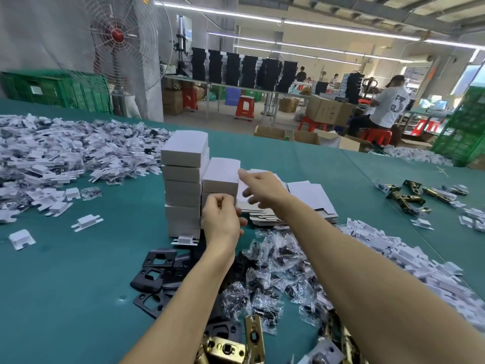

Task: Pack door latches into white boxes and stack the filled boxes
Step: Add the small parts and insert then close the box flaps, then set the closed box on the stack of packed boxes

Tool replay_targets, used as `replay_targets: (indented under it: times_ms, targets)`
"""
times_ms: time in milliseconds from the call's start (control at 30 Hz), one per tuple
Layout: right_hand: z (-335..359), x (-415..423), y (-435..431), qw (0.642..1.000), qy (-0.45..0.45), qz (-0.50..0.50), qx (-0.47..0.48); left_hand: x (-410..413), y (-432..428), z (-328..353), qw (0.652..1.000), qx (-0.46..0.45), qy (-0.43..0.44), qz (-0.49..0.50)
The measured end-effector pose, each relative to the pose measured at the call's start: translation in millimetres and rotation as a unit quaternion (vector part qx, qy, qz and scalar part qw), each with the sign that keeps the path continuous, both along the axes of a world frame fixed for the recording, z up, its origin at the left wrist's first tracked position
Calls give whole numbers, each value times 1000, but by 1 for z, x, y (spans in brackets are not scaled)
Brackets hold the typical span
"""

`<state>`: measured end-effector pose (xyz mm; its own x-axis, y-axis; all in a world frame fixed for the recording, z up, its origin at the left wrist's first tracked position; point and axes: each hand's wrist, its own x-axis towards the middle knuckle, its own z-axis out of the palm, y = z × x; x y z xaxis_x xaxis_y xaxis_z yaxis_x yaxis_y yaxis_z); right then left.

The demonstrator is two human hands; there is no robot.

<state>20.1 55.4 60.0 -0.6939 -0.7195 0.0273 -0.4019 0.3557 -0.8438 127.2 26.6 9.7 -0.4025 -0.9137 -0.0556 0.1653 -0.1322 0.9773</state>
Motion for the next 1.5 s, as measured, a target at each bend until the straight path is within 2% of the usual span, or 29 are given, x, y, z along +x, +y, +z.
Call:
replay_targets:
  times_ms: [100,200,267,333,400,533,633,733,800,1000,1500]
  targets:
    - [-13,-27,20,995,44,-89,-8,-8,1,-4,994,-93,-53,-16]
    - [-38,-55,46,978,98,-174,60,-19,3,-16,963,-189,-156,-114]
    - [-54,-66,57,976,122,-159,90,-26,6,-25,925,-251,-232,-167]
    - [-65,-73,58,974,158,-106,122,-37,9,-32,879,-321,-303,-179]
    - [-71,-79,50,951,238,-59,189,-51,10,-34,838,-389,-340,-176]
    - [-74,-83,30,919,302,1,251,-75,-2,-28,800,-450,-369,-148]
    - [-78,-89,27,911,342,-20,230,-87,-12,-26,771,-461,-410,-157]
    - [-81,-90,33,948,287,-58,128,-100,-14,-23,749,-469,-438,-165]
    - [-81,-93,39,962,238,-108,80,-111,-16,-21,745,-464,-450,-165]
    - [-79,-113,60,968,150,-203,17,-133,-26,-29,754,-456,-452,-137]
    - [-87,-117,59,972,60,-225,-44,-137,-46,-43,801,-441,-384,-129]
